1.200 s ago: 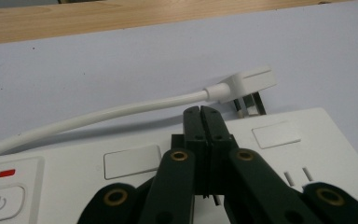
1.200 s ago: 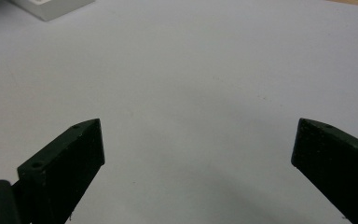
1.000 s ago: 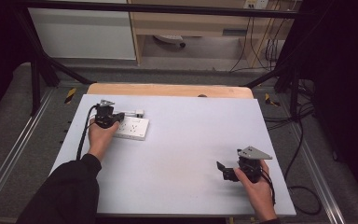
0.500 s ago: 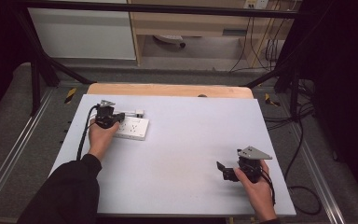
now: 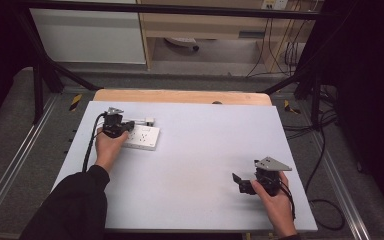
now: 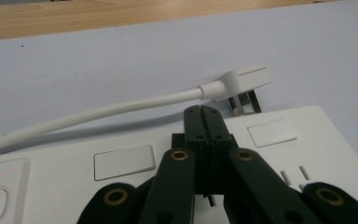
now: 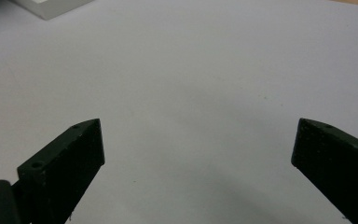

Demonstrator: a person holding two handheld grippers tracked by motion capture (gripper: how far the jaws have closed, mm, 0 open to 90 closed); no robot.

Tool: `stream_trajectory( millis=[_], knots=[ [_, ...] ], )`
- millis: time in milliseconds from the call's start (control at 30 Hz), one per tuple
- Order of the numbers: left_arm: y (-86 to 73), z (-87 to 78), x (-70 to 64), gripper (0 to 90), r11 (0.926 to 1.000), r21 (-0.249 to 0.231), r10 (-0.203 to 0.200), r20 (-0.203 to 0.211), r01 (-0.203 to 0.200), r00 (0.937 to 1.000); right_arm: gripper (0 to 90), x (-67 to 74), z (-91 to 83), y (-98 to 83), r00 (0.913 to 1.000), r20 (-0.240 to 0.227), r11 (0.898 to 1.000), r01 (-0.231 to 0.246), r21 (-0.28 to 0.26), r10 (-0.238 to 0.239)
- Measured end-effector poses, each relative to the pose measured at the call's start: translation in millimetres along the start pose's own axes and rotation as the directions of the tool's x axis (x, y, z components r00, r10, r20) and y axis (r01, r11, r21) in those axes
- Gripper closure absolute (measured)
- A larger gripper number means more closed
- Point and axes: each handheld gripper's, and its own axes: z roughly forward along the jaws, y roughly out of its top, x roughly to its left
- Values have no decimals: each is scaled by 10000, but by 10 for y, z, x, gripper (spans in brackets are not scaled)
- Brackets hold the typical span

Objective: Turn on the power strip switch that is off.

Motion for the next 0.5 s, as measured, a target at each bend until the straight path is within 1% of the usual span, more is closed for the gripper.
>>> stream_trajectory(
  millis=[233,300,500],
  knots=[
    [-3,0,3,900,10000,-17,38,24,-38,10000,28,7,2,-2,10000,-11,10000,21,39,-21],
    [-2,1,3,900,9999,-25,-108,23,108,9999,28,6,5,-2,10000,3,10000,54,57,-54],
    [-13,5,0,900,10000,-57,5,-40,-5,10000,28,10,2,-2,10000,-18,10000,9,50,-9]
  ],
)
